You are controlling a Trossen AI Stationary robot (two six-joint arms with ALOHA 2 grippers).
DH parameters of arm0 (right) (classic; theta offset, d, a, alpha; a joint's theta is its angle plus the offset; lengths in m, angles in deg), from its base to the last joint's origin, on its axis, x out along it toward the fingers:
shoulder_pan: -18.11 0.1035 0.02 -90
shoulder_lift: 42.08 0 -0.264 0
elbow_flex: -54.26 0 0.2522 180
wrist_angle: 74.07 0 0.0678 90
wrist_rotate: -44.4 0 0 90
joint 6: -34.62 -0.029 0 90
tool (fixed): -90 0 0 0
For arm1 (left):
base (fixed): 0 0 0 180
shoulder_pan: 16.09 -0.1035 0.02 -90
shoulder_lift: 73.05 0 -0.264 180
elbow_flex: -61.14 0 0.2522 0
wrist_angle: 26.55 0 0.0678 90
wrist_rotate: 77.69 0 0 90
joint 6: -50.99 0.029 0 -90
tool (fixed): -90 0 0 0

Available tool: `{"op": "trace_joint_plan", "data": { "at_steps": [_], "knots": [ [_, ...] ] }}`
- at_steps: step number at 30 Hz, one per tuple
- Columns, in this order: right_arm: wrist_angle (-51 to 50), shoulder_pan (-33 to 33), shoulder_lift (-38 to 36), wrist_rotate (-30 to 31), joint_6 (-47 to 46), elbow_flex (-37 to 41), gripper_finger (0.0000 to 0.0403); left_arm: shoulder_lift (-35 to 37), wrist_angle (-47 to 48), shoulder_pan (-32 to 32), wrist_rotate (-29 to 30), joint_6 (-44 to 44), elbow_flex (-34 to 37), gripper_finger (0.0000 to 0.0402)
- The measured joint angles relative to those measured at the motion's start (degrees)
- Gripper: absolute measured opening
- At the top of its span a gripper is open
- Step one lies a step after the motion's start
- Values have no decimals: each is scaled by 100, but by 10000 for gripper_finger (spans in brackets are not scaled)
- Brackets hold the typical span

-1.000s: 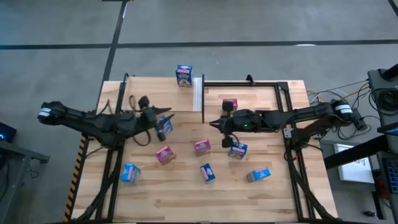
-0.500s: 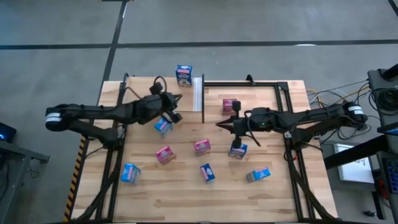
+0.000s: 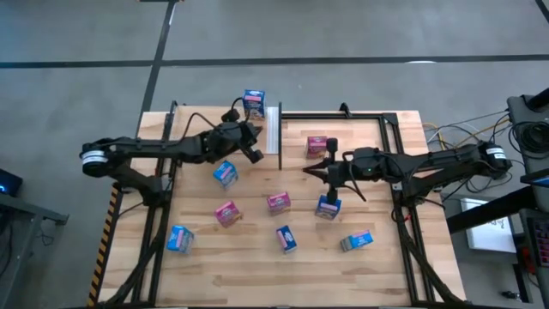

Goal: Stack cereal on shelf
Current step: Put the top blue cereal box on the shelf

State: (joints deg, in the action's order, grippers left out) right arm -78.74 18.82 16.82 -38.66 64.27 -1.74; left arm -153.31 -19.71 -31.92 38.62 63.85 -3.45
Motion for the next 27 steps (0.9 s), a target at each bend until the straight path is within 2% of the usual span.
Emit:
{"op": "trace_joint_plan", "data": {
  "at_steps": [15,27],
  "knots": [
    [6,0,-188,11,-21,97,9,-229,-130,-439,15,61,-102,0],
    [13,0,-184,13,-7,97,9,-449,-671,-619,11,16,-104,0]
  ]
}}
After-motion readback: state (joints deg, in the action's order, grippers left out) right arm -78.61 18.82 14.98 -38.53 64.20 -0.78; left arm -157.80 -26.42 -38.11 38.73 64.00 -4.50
